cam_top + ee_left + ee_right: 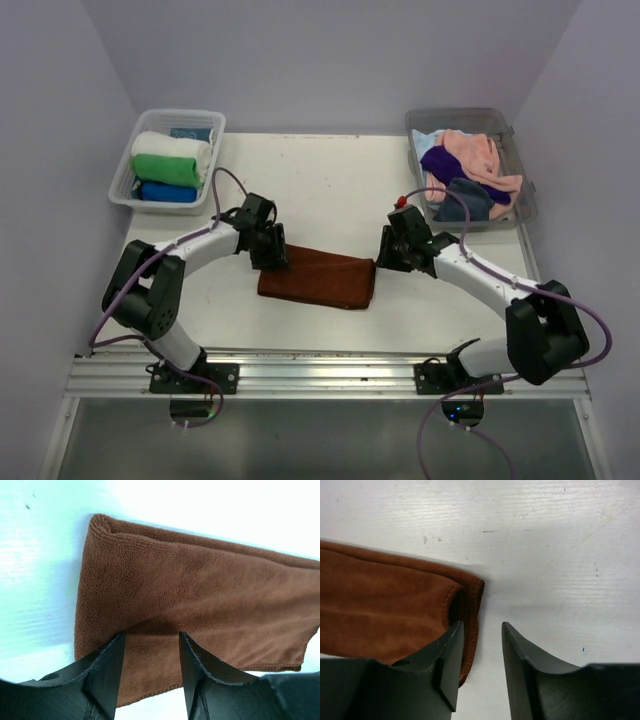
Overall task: Roll the towels
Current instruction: Fold the towel
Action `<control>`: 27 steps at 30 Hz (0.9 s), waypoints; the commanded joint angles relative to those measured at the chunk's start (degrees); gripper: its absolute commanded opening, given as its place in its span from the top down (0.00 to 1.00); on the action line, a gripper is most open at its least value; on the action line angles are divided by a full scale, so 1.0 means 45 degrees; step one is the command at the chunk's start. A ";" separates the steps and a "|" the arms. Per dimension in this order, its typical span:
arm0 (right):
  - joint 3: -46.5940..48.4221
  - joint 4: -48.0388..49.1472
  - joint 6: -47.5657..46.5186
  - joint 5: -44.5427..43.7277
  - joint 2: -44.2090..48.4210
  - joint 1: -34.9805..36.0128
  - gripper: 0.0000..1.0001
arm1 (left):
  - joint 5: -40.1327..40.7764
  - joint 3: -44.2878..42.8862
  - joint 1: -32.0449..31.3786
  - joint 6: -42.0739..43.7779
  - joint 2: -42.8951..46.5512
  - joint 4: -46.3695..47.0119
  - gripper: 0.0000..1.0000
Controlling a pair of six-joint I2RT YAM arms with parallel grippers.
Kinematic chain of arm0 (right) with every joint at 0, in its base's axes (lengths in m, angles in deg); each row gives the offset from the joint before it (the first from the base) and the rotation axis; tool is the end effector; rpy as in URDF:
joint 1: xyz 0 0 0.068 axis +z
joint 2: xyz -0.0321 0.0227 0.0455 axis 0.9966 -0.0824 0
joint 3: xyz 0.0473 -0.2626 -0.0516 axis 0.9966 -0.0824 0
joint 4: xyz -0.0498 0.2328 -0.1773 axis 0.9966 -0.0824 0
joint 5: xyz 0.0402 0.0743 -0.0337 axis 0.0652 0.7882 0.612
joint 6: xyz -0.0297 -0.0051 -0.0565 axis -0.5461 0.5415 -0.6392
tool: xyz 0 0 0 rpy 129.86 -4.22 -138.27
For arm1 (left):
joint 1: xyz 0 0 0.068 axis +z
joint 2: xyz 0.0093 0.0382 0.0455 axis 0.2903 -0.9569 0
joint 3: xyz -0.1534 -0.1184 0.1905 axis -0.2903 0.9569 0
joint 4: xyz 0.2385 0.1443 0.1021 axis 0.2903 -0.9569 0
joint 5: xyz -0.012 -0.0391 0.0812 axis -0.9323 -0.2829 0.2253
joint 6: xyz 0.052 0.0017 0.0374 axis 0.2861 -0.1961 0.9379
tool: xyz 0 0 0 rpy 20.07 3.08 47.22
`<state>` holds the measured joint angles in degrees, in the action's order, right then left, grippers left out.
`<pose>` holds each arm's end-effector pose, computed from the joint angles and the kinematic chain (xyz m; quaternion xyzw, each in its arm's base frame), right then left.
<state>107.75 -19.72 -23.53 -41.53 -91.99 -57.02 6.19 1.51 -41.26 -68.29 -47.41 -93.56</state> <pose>0.2784 0.1442 0.1617 0.0674 0.9535 0.1127 0.2712 0.3091 -0.1491 0.1274 -0.0869 0.9701 -0.1773 0.1409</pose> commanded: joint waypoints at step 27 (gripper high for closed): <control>0.4065 -0.0360 -0.1437 -0.0839 -0.5898 0.0462 0.86 | 0.0925 0.1392 0.0497 -0.0968 0.1808 -0.0295 0.49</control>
<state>120.69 -22.28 -24.40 -38.75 -111.40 -51.52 10.21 4.31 -39.27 -70.10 -44.96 -92.38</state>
